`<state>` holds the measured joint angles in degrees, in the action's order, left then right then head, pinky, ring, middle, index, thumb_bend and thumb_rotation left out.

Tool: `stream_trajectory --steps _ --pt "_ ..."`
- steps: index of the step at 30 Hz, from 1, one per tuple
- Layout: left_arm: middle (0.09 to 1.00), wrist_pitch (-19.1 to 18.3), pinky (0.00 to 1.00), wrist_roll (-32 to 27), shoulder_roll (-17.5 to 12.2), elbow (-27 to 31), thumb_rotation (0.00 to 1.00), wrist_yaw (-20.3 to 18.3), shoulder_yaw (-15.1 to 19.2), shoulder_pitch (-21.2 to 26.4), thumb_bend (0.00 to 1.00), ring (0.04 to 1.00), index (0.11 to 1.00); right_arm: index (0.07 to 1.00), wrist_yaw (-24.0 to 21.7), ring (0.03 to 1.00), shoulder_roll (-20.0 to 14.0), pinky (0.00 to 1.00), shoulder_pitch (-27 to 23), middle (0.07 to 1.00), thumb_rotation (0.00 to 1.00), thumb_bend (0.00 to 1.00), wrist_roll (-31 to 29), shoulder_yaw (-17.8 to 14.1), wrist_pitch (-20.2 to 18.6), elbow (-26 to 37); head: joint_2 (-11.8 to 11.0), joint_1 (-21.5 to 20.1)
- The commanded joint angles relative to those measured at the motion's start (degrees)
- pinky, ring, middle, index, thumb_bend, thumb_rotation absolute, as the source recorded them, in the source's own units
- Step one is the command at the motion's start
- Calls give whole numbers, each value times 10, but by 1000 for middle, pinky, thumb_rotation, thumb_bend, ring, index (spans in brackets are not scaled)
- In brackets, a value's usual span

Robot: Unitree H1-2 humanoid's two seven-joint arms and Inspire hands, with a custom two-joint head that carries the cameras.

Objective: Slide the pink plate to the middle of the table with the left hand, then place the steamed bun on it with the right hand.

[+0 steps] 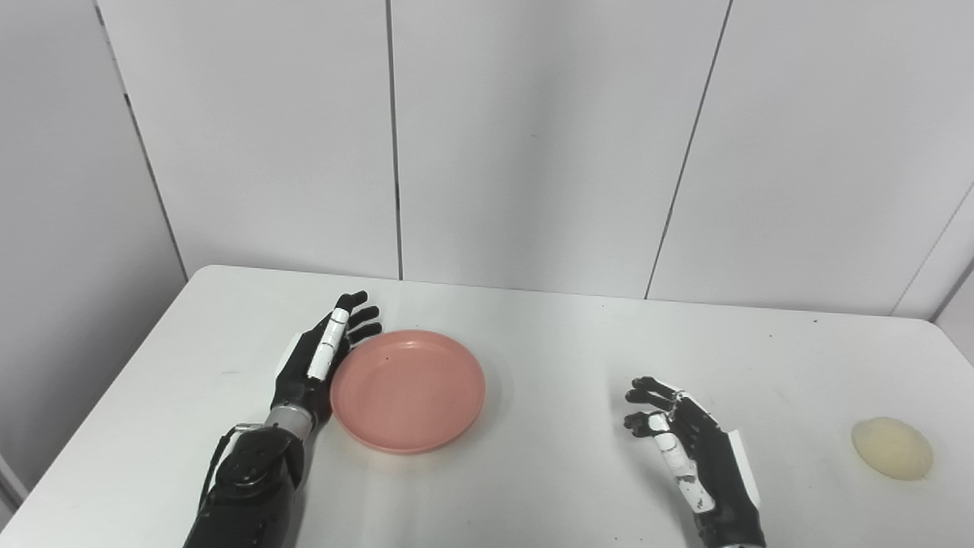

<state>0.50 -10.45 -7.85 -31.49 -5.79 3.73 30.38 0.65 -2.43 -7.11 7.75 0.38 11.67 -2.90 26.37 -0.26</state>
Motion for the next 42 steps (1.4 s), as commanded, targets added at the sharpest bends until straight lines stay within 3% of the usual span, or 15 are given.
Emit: stream_trajectory --steps 1,14,18,26,31,42 --pt "842 -15 764 4 7 0 869 -12 -8 15 777 812 846 694 8 592 17 600 22 678 840 469 2 9 -9 -16 4 -8" --pt "840 -31 758 15 31 15 875 -21 -21 15 776 814 849 688 22 587 35 616 15 671 851 459 23 19 -6 -27 20 -70" --pt "856 -11 773 24 51 17 877 -7 -27 11 748 837 879 697 26 593 42 574 16 703 838 447 29 21 -4 -26 26 -92" --pt "843 -8 741 35 87 33 879 6 -31 -4 723 820 872 691 37 595 49 544 20 708 814 407 42 25 -13 -11 36 -109" --pt "860 -14 777 28 108 29 877 2 -30 -8 726 846 879 684 44 586 54 533 22 694 785 403 48 23 -10 -8 39 -120" --pt "869 -24 781 30 121 45 877 -8 -37 -25 712 853 895 705 72 616 53 544 27 708 727 442 93 25 -13 11 45 -129"
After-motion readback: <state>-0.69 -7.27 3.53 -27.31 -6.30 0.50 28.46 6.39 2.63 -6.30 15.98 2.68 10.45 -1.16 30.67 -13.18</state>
